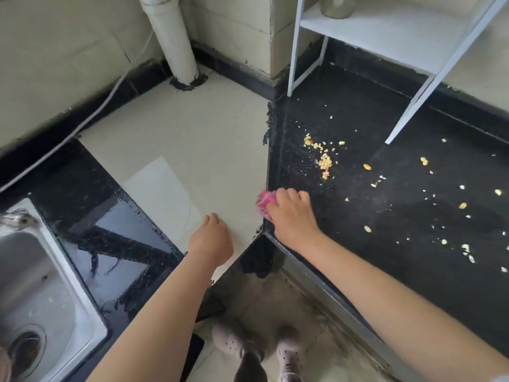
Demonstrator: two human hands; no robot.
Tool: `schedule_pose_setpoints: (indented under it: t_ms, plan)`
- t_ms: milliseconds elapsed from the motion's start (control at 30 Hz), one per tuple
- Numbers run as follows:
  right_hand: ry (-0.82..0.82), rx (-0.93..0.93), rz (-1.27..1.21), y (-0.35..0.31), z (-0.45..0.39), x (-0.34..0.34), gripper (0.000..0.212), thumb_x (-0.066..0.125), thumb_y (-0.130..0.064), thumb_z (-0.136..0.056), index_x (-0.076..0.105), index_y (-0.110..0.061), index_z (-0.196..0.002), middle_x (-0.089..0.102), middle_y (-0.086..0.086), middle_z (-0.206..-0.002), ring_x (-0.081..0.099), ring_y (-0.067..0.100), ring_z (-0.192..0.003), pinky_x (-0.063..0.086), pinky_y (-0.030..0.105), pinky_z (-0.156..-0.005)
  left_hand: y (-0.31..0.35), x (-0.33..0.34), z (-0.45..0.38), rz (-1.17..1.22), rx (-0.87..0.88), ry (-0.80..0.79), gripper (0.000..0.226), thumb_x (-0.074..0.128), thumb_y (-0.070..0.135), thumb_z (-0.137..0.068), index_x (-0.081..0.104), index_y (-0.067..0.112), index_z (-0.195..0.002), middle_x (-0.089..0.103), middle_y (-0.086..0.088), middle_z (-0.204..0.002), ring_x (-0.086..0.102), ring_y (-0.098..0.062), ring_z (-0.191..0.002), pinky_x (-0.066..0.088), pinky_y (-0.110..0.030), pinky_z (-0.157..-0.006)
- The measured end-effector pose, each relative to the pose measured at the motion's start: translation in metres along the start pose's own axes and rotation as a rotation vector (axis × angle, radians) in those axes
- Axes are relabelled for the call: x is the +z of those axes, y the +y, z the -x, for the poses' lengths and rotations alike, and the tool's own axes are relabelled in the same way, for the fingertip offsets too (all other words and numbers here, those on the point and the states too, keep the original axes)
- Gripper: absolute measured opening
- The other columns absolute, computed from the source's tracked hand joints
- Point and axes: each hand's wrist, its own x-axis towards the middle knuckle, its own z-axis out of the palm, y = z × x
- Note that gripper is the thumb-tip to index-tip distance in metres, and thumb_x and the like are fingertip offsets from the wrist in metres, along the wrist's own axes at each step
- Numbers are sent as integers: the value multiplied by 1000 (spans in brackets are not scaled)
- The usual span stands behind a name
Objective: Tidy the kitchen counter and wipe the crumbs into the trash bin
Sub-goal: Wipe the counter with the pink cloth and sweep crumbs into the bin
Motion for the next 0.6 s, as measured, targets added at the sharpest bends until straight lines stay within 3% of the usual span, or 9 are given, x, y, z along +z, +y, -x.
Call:
schedule_pose_setpoints:
  t_ms: [200, 467, 600]
  plan:
    - [-81, 137, -95, 4, 6, 24, 41, 42, -15, -95, 43, -27, -134, 31, 6, -140, 32, 29, -121, 30, 37, -97, -6, -7, 0, -75, 58, -14, 47, 29, 4, -94, 25, -1, -141, 26, -11, -144, 29, -22, -136, 40, -32, -100]
    - [-75, 646, 25, 68, 20, 1, 28, 46, -20, -91, 59, -19, -117, 53, 5, -122, 44, 27, -115, 34, 35, -92, -13, -23, -2, -190, 117, -60, 47, 29, 8, -96, 29, -1, -142, 34, -14, -145, 44, -28, -128, 43, -35, -100]
    - [-97, 719, 36, 73, 27, -9, 28, 44, -17, -94, 58, -12, -118, 54, 10, -114, 52, 26, -108, 37, 34, -93, -20, -27, -6, -218, 167, -55, 42, 34, 10, -94, 44, 3, -134, 47, -11, -136, 52, -27, -121, 46, -31, -94]
